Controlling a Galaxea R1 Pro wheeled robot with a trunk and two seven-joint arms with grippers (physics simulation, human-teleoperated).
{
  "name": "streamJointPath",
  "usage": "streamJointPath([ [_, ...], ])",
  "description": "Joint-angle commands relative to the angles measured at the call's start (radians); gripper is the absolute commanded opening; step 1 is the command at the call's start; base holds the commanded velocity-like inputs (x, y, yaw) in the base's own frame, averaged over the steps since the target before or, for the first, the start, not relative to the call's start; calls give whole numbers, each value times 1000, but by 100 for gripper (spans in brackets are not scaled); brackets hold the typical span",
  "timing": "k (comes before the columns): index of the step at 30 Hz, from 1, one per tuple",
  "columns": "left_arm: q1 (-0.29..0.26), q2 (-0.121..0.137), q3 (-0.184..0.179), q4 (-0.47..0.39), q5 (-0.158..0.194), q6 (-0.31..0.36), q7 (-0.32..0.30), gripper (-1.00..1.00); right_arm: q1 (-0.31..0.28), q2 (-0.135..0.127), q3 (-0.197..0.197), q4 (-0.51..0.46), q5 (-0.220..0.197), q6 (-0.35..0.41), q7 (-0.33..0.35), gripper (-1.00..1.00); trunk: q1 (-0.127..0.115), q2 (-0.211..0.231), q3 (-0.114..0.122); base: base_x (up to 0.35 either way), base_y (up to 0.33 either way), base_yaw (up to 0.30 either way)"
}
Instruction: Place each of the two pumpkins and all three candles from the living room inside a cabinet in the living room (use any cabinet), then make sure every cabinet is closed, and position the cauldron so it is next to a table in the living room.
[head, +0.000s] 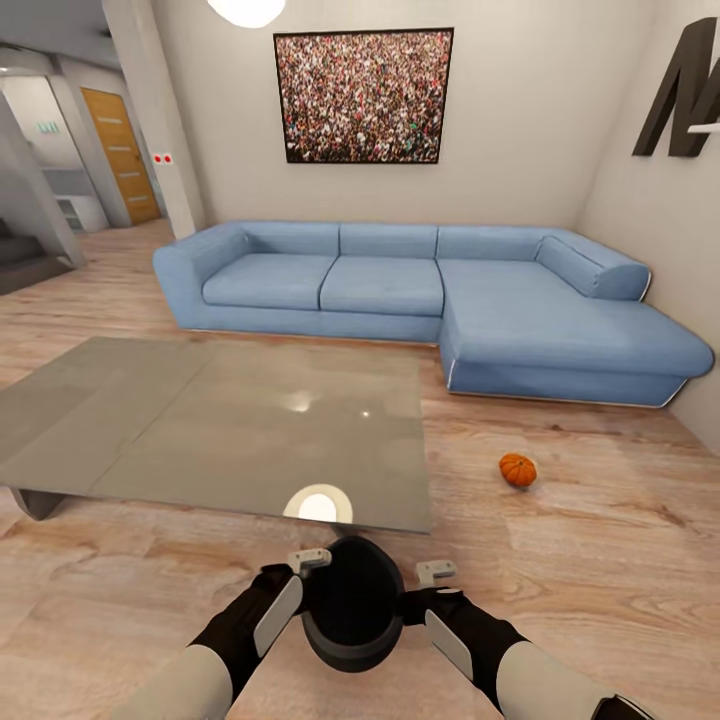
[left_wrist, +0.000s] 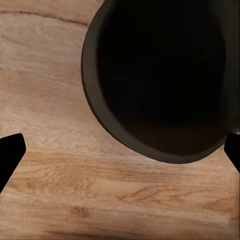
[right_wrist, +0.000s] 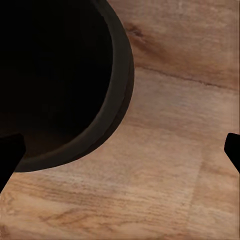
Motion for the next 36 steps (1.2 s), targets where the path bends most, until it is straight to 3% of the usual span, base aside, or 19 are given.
streamJointPath([
  [1,-1,1,-4,-3,11,3,9,100,-1,-1,8,-2,-9,2,-8,100,-4,7,2,0,0,0],
  [17,-1,2,-2,-4,11,4,9,100,-1,-1,9,-4,-9,-1,-7,100,-65,119,52,-46,1,0],
  [36,-1,2,-1,-4,11,4,9,100,-1,-1,10,-4,-8,-6,-6,100,-138,252,112,-321,37,0],
])
